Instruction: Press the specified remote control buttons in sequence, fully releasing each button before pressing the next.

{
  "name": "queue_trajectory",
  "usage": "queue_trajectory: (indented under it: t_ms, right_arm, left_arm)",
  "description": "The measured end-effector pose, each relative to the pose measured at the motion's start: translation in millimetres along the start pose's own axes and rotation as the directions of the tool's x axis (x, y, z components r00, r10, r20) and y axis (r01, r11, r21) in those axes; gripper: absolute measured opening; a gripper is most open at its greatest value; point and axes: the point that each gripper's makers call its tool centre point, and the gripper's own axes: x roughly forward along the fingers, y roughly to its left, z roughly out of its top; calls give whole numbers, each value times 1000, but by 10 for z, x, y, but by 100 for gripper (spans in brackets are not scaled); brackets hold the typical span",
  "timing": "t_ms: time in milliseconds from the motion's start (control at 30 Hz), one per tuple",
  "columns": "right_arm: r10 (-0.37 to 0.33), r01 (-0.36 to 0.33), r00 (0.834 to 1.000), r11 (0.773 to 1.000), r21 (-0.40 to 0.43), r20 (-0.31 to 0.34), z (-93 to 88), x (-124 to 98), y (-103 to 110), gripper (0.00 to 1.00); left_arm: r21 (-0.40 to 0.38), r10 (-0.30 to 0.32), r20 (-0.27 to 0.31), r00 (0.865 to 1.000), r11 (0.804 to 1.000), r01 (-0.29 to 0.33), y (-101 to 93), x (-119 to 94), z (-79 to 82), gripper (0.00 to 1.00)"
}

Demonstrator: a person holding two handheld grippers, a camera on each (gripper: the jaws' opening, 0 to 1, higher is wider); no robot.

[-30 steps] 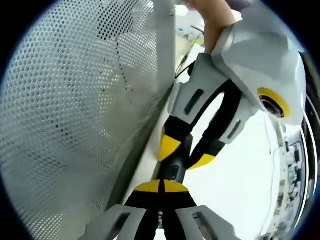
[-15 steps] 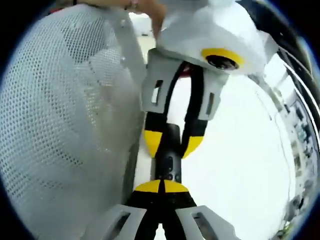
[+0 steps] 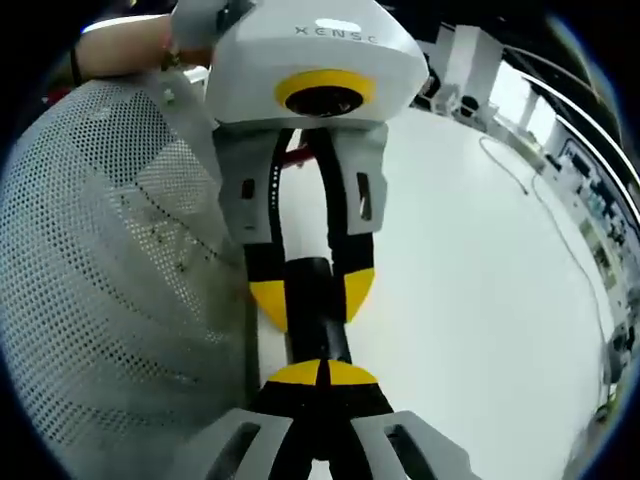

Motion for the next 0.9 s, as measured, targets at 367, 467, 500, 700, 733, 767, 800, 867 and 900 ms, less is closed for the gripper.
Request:
queue_trajectory:
  t_ms: [367, 467, 500, 700, 733, 767, 800, 867, 900]
  right_arm:
    - [-39, 34, 997, 996, -82, -66, -8, 26, -30, 0]
    - [-11, 10, 999, 1000, -14, -47, -5, 15, -34, 0]
    - [2, -1, 999, 1000, 12, -38, -4, 10, -30, 0]
    - [6, -3, 999, 998, 69, -45, -65, -19, -132, 0]
    - [23, -20, 999, 997, 81, -32, -37, -19, -115, 0]
    - [35, -32, 999, 996, 89, -26, -22, -21, -96, 0]
    - [49, -47, 999, 994, 100, -21, -10, -25, -68, 0]
    - [59, -57, 998, 994, 91, -13, 1, -24, -7, 0]
    - [54, -53, 998, 997, 55, -24, -18, -3, 16, 0]
  left_arm:
    - [-13, -4, 6, 1000, 1000, 4, 3, -2, -1, 25]
    - [-15, -2, 8, 1000, 1000, 3, 4, -1, 0, 25]
    - [-15, -2, 9, 1000, 1000, 2, 3, -3, 2, 25]
    - [-15, -2, 14, 1000, 1000, 2, 6, -1, 2, 25]
    - [-15, -2, 14, 1000, 1000, 2, 6, -1, 2, 25]
    - [-16, -2, 14, 1000, 1000, 2, 5, -2, 4, 25]
    - [-17, -2, 15, 1000, 1000, 2, 4, -3, 5, 25]
    - [-20, -3, 16, 1000, 1000, 3, 6, -1, 4, 25]
    - [-19, -3, 16, 1000, 1000, 3, 6, -2, 4, 25]
